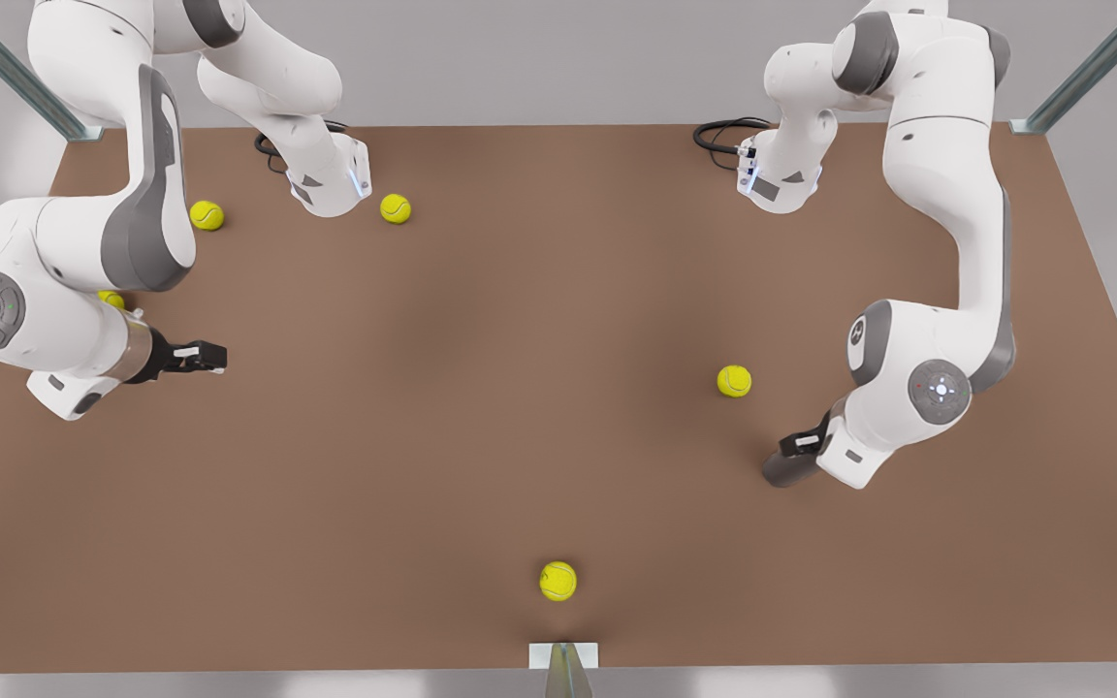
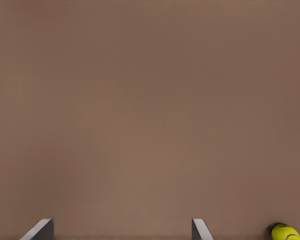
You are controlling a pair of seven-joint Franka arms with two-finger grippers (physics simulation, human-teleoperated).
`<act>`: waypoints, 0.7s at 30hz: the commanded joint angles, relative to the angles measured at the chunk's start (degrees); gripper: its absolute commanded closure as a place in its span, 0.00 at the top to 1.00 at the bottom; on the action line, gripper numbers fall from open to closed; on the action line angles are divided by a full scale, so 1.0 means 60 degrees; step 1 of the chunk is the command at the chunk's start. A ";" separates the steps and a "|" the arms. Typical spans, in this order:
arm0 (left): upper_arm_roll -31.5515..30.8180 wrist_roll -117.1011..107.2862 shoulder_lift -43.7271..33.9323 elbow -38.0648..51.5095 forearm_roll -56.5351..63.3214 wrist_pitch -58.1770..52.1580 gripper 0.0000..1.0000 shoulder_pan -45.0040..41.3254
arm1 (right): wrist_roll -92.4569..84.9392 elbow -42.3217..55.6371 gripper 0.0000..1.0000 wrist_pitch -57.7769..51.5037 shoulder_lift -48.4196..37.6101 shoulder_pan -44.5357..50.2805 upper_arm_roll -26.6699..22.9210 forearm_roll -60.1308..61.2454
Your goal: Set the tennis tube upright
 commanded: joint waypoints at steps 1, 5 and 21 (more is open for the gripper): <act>-0.0007 -0.0021 -0.0007 0.0010 0.0034 -0.0002 1.00 -0.0002 | 0.0000 0.0000 1.00 0.0000 -0.0007 -0.0001 0.0000 0.0000; -0.0256 -0.0695 -0.0036 0.0128 0.0649 -0.0192 1.00 -0.0016 | 0.0015 0.0015 1.00 0.0029 0.0007 0.0014 0.0014 0.0000; -0.0241 -0.0578 -0.0256 0.0933 0.0034 -0.1642 1.00 0.0160 | 0.0059 0.0088 1.00 0.0103 -0.0022 -0.0249 0.0014 0.0103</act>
